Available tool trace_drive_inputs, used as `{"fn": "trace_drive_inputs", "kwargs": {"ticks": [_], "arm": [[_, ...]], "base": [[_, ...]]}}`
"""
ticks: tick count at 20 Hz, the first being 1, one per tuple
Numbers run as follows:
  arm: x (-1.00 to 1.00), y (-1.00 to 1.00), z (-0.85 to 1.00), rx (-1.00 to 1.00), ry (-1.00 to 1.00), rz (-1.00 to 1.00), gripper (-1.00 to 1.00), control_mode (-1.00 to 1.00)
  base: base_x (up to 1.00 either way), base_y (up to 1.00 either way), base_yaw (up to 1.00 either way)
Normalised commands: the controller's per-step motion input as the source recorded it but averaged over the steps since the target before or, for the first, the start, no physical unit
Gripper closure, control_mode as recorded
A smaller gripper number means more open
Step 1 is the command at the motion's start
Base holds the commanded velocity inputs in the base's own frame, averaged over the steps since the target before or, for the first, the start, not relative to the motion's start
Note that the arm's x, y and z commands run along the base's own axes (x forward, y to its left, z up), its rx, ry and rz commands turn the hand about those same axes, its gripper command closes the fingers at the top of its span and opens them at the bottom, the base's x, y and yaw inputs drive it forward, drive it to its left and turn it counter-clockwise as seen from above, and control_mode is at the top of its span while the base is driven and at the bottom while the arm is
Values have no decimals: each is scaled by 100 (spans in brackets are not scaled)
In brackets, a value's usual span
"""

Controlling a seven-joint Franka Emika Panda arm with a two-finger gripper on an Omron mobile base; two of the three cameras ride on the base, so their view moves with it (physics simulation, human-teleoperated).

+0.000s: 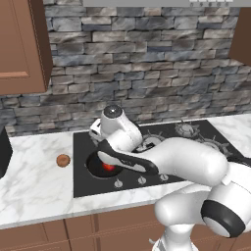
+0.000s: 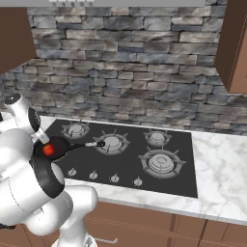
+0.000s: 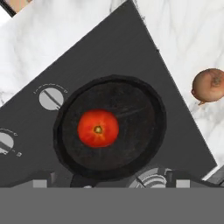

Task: Place the pan on the front left burner on the stove. Then place the tomato and the onion in the pan and turn on the front left burner.

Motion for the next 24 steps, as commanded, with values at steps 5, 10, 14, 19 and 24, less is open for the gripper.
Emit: {"fn": "trace_drive_inputs", "kwargs": {"ticks": [5,10,14,19,24], "arm": [[0,32,27,0,0,0,-100,-100],[-2,15,1,-4,2,25,-100,-100],[-22,13,0,-9,0,39,-100,-100],[-26,12,1,-6,-6,36,-100,-100],[-18,17,13,-4,-17,30,-100,-100]], "base": [[0,0,0],[0,0,0],[0,0,0],[0,0,0],[0,0,0]]}}
